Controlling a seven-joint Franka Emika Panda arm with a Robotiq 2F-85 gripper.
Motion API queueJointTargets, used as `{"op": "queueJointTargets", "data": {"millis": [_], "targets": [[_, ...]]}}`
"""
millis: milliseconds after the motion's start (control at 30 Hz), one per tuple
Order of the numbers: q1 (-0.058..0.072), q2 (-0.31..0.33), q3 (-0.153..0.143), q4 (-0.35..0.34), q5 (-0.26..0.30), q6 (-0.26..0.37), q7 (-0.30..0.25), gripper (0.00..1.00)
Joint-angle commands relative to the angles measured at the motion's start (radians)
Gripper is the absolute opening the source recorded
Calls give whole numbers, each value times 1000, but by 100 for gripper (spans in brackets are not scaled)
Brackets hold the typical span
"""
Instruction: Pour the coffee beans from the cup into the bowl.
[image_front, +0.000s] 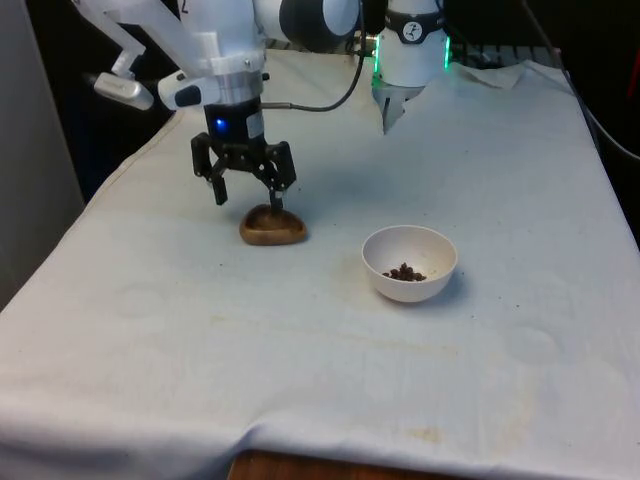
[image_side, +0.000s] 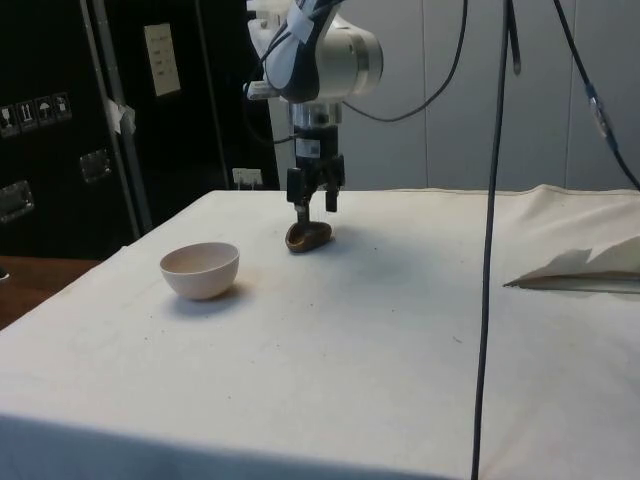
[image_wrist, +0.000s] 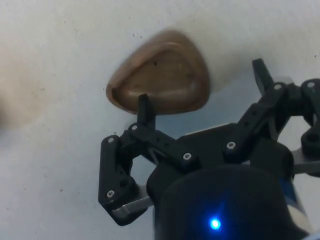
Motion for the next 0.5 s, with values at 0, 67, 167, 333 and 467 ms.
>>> {"op": "queueJointTargets", "data": {"millis": [0,67,167,333,467], "targets": [[4,-28,-6,-13,-6,-14,2,100],[8,-42,-9,-17,-10,-24,6,100],[11,-64,-12,-24,-15,-37,10,100],[17,-101,-16,-36,-23,-56,16,100],[20,-130,-18,-40,-31,-77,22,100]]}}
